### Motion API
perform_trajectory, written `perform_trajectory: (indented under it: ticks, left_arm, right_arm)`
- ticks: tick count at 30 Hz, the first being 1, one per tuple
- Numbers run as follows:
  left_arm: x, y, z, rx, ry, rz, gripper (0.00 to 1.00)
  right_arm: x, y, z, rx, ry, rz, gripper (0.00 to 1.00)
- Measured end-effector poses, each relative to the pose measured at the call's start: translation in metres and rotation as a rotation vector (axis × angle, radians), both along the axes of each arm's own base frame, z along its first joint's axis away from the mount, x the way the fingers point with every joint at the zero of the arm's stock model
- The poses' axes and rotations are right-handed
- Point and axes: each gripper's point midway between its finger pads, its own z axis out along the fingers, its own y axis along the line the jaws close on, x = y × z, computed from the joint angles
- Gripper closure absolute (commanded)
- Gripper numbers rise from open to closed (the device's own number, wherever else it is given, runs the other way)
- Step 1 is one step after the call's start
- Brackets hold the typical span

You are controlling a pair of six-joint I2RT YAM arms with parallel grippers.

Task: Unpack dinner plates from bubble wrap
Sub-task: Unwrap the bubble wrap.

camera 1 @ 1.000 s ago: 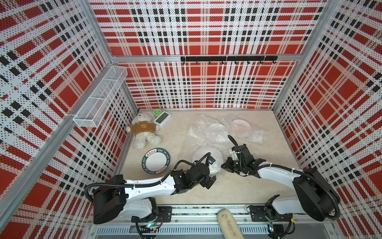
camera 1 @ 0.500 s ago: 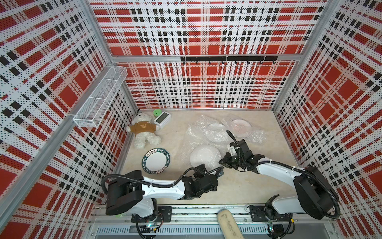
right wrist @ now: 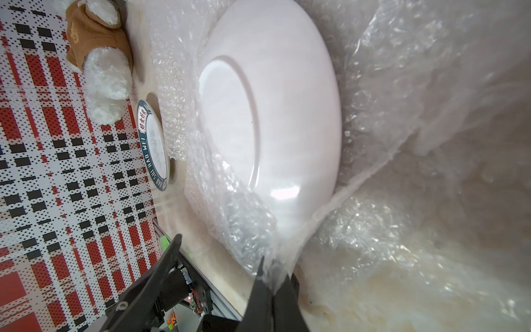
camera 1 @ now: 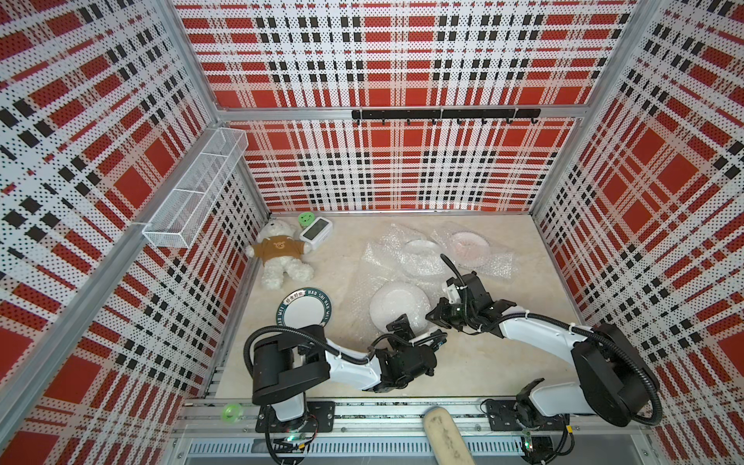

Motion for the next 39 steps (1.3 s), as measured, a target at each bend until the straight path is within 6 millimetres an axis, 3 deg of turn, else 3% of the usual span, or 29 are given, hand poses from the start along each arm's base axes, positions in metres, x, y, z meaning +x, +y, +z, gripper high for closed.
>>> perform_trajectory:
  ticks: [20,27,32,34,39]
  left_arm:
    - [0.031,0.013,-0.009,0.088,-0.198,0.127,0.18]
    - [0.033,0.011,-0.009,0.129,-0.270,0.142,0.41]
    - [0.035,0.012,0.001,0.126,-0.313,0.166,0.57]
    - [0.036,0.012,0.009,0.114,-0.338,0.183,0.63]
    - [0.039,0.013,0.026,0.101,-0.410,0.229,0.81]
  right_arm:
    - [0.004,-0.003,0.000,-0.006,-0.006,-0.016,1.00]
    - [0.004,-0.002,0.001,-0.006,-0.012,-0.009,1.00]
    - [0.008,0.000,0.007,-0.005,-0.033,-0.004,1.00]
    - [0.012,0.002,0.012,-0.005,-0.052,0.004,0.94]
    - [0.020,0.007,0.028,-0.001,-0.102,0.030,0.69]
